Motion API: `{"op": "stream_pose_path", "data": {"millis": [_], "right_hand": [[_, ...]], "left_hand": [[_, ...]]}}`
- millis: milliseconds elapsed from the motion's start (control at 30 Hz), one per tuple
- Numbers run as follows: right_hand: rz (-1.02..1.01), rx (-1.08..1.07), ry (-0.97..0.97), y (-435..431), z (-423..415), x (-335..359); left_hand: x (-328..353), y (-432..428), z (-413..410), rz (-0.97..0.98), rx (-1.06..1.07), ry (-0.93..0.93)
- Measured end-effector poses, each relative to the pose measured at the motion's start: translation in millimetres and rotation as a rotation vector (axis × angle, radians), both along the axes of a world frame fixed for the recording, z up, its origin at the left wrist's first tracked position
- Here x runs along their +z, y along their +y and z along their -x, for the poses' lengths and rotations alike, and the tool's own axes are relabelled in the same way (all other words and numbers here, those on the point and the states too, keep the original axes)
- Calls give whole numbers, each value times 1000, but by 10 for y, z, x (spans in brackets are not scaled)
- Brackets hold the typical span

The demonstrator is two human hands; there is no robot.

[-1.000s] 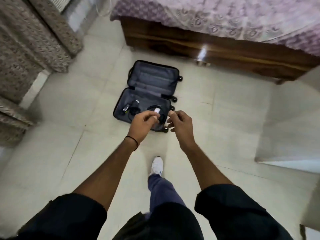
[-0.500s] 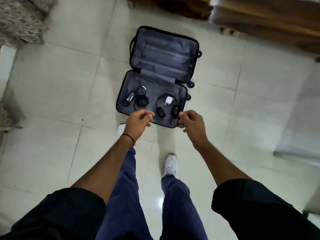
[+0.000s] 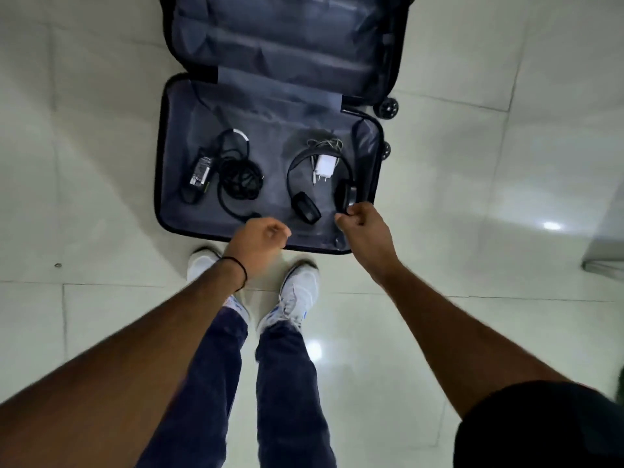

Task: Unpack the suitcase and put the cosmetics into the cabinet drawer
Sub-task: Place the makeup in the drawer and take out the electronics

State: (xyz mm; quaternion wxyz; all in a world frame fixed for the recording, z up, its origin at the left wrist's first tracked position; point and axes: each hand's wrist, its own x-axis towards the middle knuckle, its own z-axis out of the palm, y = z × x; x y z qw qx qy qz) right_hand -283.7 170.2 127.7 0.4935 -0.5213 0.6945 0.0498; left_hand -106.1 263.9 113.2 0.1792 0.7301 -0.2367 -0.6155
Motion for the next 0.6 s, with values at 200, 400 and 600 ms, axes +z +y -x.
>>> {"op": "stream_pose_path", "data": {"millis": [200, 400, 600], "right_hand": [[155, 349, 170, -398, 8, -1519], [434, 777, 229, -703, -347, -2326], [596, 779, 305, -757, -436, -2547]], "left_hand": [[-1466, -47, -387, 46, -115, -270], [-2134, -164, -763, 117, -191, -780], [-2410, -234, -992, 22, -252, -794]]}}
